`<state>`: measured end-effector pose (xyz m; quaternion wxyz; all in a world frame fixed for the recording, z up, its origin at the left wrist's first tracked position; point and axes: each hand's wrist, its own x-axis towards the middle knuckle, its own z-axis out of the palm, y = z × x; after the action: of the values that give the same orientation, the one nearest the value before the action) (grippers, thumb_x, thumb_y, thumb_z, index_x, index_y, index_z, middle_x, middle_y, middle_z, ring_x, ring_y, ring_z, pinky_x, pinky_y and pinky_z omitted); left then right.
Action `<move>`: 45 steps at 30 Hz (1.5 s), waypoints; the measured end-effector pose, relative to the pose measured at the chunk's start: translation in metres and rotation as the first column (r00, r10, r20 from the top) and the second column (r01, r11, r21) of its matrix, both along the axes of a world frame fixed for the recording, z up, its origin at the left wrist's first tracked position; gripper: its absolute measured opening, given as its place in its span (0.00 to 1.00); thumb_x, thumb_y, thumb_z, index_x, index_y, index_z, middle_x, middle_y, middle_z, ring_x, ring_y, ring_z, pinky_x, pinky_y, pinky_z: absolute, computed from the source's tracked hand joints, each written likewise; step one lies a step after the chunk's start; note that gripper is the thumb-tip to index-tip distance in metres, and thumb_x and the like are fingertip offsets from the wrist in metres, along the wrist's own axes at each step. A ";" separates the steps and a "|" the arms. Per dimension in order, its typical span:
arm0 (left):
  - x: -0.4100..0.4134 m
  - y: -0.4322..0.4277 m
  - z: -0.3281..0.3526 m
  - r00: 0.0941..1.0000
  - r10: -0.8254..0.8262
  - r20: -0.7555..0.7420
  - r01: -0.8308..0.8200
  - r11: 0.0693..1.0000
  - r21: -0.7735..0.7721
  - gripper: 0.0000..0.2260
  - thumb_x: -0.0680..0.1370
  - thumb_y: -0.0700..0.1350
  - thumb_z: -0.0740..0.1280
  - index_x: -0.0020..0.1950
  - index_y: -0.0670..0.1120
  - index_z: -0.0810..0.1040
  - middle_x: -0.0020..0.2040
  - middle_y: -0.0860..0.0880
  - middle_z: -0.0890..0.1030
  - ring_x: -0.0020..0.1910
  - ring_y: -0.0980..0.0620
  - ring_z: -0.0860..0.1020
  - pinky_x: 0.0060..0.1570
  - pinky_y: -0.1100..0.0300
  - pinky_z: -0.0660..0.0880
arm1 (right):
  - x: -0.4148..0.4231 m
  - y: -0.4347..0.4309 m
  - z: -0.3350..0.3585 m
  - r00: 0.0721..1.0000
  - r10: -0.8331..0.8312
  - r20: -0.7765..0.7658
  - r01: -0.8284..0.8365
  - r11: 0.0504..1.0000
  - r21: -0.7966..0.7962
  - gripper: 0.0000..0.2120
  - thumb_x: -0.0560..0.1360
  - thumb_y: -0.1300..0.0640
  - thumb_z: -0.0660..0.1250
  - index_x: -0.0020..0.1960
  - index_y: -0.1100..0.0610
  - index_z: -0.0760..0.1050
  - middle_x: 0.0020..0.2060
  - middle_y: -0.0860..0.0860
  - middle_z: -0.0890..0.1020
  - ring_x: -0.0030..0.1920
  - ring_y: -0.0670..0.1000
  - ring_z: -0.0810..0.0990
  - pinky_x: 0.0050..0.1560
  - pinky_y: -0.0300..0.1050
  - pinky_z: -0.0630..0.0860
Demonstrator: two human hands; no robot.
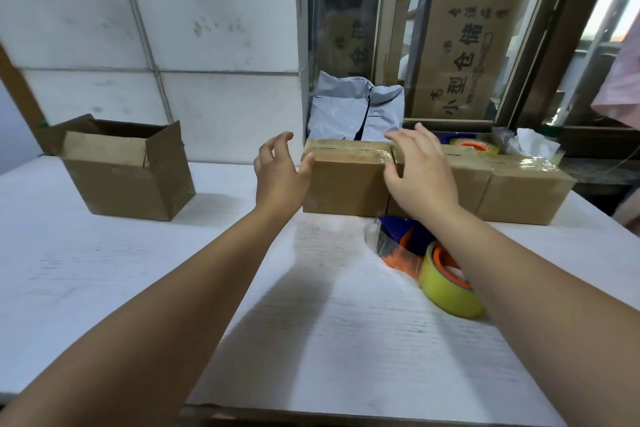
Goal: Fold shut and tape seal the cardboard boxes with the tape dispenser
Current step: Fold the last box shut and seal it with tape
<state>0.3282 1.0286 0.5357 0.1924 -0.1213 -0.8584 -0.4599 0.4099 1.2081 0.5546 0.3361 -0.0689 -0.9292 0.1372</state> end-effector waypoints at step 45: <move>0.054 -0.066 0.059 0.870 -0.396 -0.294 0.145 0.775 -0.616 0.18 0.73 0.61 0.68 0.55 0.49 0.76 0.47 0.51 0.80 0.47 0.49 0.77 0.38 0.58 0.66 | -0.014 -0.112 0.041 0.874 0.473 -0.111 -0.384 0.533 -0.754 0.15 0.79 0.48 0.60 0.52 0.58 0.79 0.41 0.46 0.79 0.40 0.40 0.75 0.41 0.34 0.70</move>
<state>0.3819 0.9623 0.5945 0.2514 -0.3916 -0.8693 -0.1665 0.3963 1.0957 0.5959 0.1817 0.0201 -0.7896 0.5857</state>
